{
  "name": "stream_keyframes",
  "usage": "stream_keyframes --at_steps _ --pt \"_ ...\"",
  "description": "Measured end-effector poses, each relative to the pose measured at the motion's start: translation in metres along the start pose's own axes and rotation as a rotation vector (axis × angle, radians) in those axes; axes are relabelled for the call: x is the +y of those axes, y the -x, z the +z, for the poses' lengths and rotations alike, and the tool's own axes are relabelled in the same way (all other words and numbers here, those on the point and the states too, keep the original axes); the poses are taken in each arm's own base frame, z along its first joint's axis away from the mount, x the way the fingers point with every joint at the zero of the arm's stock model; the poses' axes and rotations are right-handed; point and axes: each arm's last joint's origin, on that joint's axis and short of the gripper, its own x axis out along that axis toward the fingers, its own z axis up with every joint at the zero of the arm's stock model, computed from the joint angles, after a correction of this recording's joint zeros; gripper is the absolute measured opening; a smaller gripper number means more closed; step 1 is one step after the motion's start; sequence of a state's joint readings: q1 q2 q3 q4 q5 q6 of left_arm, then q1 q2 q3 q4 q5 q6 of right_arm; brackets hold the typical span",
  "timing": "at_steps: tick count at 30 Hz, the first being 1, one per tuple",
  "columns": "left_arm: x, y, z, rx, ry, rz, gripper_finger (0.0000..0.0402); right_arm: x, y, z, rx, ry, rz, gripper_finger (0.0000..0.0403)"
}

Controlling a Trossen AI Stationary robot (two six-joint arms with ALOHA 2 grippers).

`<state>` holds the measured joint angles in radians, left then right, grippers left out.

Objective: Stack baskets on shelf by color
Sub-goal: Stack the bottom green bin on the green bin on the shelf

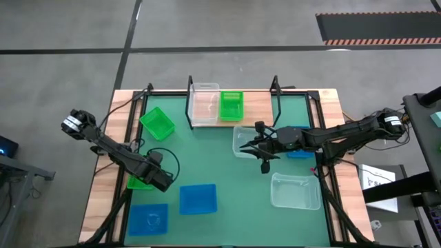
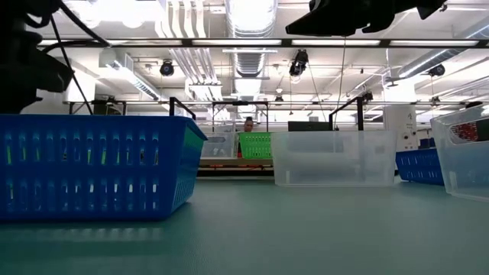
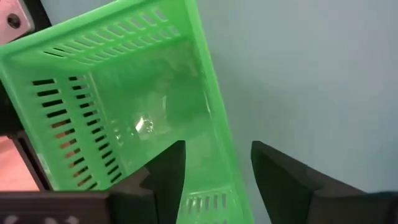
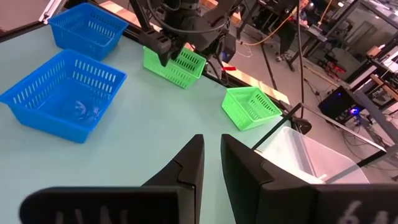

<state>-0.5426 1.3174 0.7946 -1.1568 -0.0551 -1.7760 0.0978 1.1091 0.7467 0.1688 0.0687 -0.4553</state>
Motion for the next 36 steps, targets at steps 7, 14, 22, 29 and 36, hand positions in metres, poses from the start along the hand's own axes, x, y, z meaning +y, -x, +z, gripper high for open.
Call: stream_keyframes --at_steps 7,14,22,29,36 --pt "-0.0006 -0.0035 -0.0001 -0.005 0.001 -0.014 0.0169 0.0001 0.0001 -0.0002 0.003 0.001 0.001 0.0047" --pt "-0.0025 -0.0034 -0.0005 -0.002 0.001 -0.033 0.0169 0.0002 0.0001 -0.0004 0.005 0.001 0.001 0.0047" --pt "-0.0029 -0.0035 -0.0004 -0.006 0.001 -0.038 0.0169 0.0002 0.0001 -0.0005 0.006 0.0 0.002 0.0047" --pt "-0.0028 -0.0035 -0.0004 -0.006 -0.008 -0.038 0.0137 0.0002 0.0001 -0.0006 0.007 0.001 0.002 0.0047" --pt "-0.003 -0.0035 -0.0004 -0.006 0.0 -0.039 0.0029 0.0008 0.0001 -0.0017 0.019 0.003 0.008 0.0047"
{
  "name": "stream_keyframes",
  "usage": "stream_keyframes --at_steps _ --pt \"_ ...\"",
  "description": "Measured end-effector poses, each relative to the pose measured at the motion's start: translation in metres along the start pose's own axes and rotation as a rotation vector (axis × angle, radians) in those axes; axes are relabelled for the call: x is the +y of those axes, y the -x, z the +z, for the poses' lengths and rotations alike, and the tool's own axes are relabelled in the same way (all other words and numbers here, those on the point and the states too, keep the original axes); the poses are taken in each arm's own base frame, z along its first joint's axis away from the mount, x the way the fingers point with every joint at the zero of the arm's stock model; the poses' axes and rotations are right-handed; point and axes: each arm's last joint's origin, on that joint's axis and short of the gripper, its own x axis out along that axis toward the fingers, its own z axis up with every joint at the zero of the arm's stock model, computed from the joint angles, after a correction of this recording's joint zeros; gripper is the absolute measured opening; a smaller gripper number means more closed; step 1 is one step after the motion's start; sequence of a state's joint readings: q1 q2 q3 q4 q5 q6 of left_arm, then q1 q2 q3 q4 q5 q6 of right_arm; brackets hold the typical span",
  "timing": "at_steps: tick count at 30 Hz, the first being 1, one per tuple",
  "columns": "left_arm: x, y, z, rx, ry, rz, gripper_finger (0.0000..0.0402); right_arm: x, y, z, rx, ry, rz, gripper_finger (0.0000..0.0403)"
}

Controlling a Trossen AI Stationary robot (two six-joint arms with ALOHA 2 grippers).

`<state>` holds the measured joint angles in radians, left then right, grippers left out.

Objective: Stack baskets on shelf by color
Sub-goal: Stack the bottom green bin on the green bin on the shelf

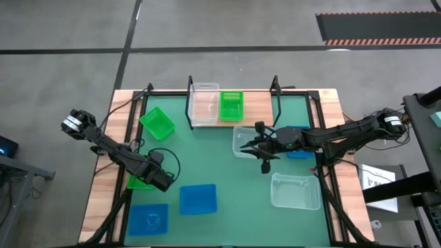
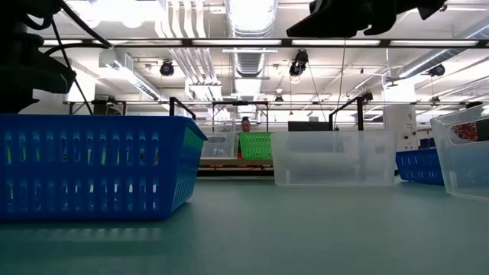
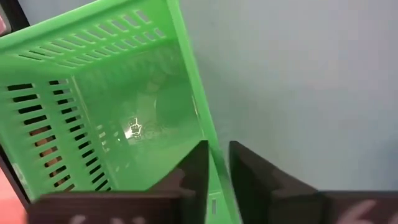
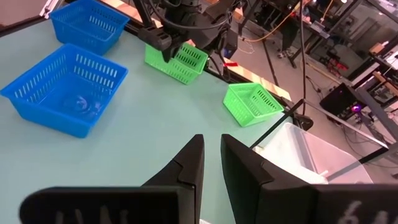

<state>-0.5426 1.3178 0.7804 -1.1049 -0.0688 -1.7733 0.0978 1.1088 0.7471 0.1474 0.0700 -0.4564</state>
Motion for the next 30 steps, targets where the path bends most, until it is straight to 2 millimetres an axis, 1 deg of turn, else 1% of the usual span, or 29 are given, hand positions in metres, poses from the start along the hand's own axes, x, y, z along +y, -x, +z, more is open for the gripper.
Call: stream_keyframes --at_steps 2,5,8,12,16,18,21,23,26,28,30 --pt "-0.002 0.002 0.0 0.0 0.002 -0.012 0.0009 0.001 0.0 -0.001 0.014 0.001 0.007 0.0047" --pt "-0.004 0.008 0.0 -0.024 -0.022 -0.029 0.0007 0.002 0.0 -0.003 0.035 -0.001 0.017 0.0047" --pt "-0.012 0.021 0.0 -0.041 -0.104 -0.085 0.0003 0.002 0.0 -0.004 0.041 -0.026 0.02 0.0047" --pt "-0.024 0.045 0.0 -0.063 -0.286 -0.176 0.0003 0.002 0.0 -0.004 0.04 -0.062 0.02 0.006" --pt "-0.033 0.069 0.0 -0.093 -0.419 -0.259 0.0002 0.002 -0.001 0.0 -0.025 -0.085 0.073 0.0094" --pt "-0.038 0.08 -0.001 -0.141 -0.535 -0.314 0.0002 0.003 -0.001 0.003 -0.078 -0.101 0.126 0.0114" --pt "-0.049 0.094 -0.004 -0.253 -0.773 -0.431 0.0001 0.004 0.0 0.008 -0.153 -0.071 0.196 0.0143" --pt "-0.056 0.101 -0.007 -0.337 -0.913 -0.499 0.0001 0.003 0.0 0.013 -0.183 -0.047 0.227 0.0158" --pt "-0.065 0.105 -0.009 -0.436 -1.062 -0.573 0.0001 -0.001 -0.002 0.023 -0.237 -0.021 0.261 0.0174" --pt "-0.069 0.108 -0.009 -0.488 -1.115 -0.602 0.0001 -0.002 -0.005 0.029 -0.262 -0.013 0.304 0.0181" --pt "-0.071 0.108 -0.009 -0.519 -1.146 -0.622 0.0 -0.003 -0.014 0.035 -0.282 -0.01 0.348 0.0184"
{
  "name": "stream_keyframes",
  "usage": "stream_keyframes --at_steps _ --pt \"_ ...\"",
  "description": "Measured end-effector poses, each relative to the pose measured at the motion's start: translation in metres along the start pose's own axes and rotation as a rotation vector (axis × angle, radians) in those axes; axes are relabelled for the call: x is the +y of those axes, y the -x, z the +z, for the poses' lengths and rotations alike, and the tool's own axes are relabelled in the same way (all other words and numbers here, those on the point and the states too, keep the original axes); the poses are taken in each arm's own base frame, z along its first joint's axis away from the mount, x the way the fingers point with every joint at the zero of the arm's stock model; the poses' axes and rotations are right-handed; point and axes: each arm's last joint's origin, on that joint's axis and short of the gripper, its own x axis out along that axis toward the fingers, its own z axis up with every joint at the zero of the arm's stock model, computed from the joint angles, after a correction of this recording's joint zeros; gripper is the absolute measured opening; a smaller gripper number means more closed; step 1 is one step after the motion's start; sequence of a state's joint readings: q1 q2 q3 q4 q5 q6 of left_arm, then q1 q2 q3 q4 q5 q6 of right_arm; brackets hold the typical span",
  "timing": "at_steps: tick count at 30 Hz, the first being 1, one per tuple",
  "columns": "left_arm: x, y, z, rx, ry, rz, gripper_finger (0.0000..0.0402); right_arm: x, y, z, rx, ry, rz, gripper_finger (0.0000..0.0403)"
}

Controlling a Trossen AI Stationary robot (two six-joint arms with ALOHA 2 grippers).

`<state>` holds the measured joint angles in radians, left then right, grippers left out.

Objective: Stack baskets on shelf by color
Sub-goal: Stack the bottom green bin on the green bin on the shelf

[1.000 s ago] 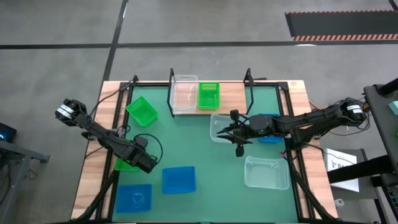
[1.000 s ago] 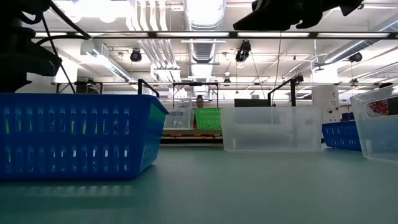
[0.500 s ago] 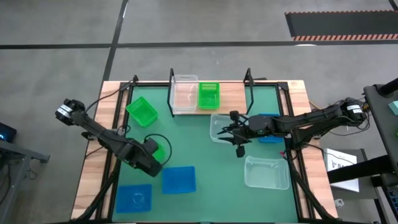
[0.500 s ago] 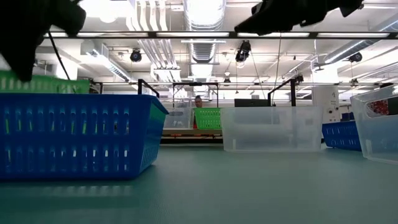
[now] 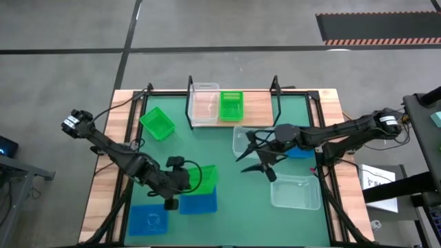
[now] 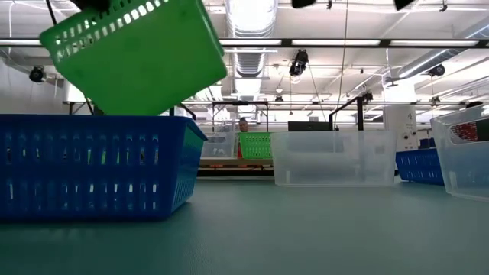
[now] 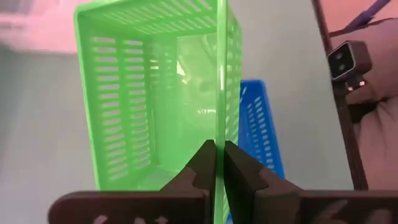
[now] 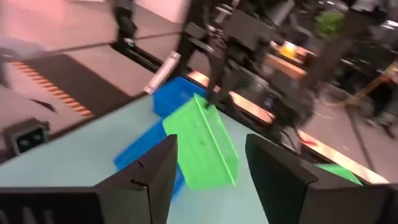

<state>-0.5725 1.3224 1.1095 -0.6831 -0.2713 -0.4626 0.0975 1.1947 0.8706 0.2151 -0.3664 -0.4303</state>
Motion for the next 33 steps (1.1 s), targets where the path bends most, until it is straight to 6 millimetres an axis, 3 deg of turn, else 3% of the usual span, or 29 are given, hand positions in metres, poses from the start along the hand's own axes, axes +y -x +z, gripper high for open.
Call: stream_keyframes --at_steps 5,14,23,33 --pt "0.0 -0.001 0.001 -0.019 -0.059 0.02 0.0 -0.011 -0.031 0.003 -0.029 0.002 0.122 0.0184" --pt "0.001 -0.001 0.002 -0.036 -0.155 0.041 0.0 -0.042 -0.084 -0.012 0.083 -0.075 0.288 0.0183" --pt "0.002 -0.001 0.002 -0.045 -0.187 0.071 0.0 -0.06 -0.106 -0.02 0.092 -0.156 0.409 0.0182" --pt "0.002 0.0 0.006 -0.092 -0.249 0.134 0.0 -0.062 -0.111 -0.022 0.093 -0.146 0.411 0.0178"
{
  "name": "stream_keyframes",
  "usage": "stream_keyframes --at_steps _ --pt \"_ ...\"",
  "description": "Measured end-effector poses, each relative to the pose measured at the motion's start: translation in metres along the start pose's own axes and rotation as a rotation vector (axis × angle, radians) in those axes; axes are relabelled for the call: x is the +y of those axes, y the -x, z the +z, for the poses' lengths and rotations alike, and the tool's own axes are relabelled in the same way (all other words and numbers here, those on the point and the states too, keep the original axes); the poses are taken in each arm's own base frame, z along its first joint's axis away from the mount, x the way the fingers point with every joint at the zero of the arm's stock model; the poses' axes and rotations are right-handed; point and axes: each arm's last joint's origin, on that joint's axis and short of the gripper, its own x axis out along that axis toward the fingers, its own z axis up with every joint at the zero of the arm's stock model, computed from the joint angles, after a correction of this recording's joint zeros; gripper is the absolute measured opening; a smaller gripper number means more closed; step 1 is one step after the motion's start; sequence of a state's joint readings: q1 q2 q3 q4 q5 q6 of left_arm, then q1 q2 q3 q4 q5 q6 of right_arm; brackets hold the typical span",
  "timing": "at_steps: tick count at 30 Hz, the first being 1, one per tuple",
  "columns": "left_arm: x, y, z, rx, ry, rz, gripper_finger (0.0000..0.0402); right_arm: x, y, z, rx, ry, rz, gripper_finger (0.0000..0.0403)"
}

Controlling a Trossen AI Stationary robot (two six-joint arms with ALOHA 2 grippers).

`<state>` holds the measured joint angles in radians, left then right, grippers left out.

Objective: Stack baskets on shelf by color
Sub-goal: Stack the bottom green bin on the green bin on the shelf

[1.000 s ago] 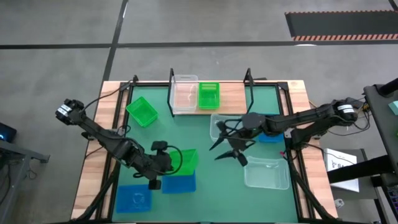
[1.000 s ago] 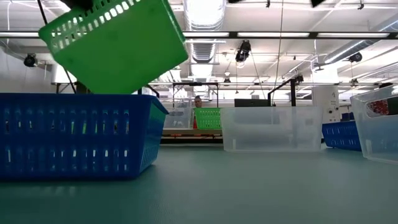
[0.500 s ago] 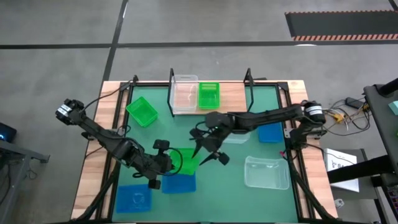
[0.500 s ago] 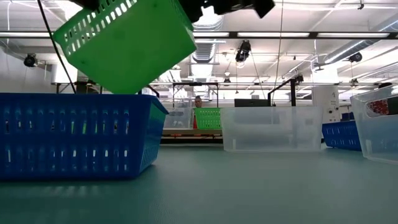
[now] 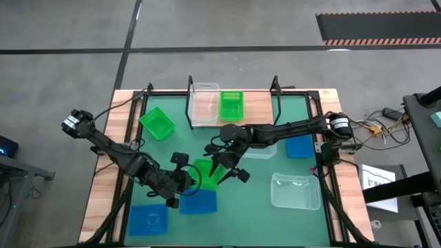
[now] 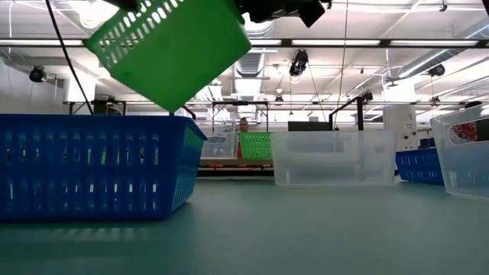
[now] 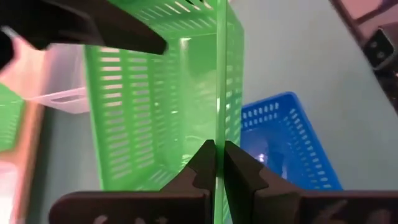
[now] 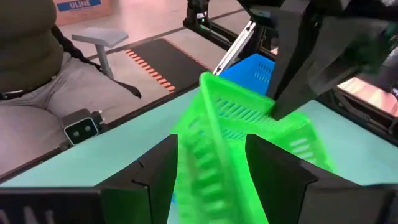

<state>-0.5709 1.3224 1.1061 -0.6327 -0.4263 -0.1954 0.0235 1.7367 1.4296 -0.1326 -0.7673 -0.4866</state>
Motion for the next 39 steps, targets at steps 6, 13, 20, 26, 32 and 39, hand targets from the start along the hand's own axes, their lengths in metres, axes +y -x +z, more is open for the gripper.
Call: stream_keyframes --at_steps 6,13,20,26,32,39 --pt "0.002 0.0 0.0 -0.01 -0.001 0.066 0.0 0.001 0.0 -0.001 0.001 0.007 0.011 0.0136" --pt "0.003 0.0 0.002 -0.036 0.008 0.086 0.0 0.002 0.0 -0.002 -0.014 0.055 0.054 0.0038" --pt "0.003 0.0 0.003 -0.053 0.02 0.105 0.0056 0.003 0.0 -0.002 -0.009 0.079 0.055 0.0014" --pt "0.004 0.001 0.003 -0.048 -0.026 0.126 0.0127 0.005 0.004 0.002 -0.004 0.091 0.044 0.0013" --pt "0.012 0.018 0.009 -0.103 -0.149 0.162 0.0159 0.015 0.021 0.012 0.088 0.077 -0.013 0.0013" --pt "0.025 0.032 0.012 -0.23 -0.194 0.405 0.0161 0.026 0.045 0.019 0.31 0.06 -0.201 0.0013"
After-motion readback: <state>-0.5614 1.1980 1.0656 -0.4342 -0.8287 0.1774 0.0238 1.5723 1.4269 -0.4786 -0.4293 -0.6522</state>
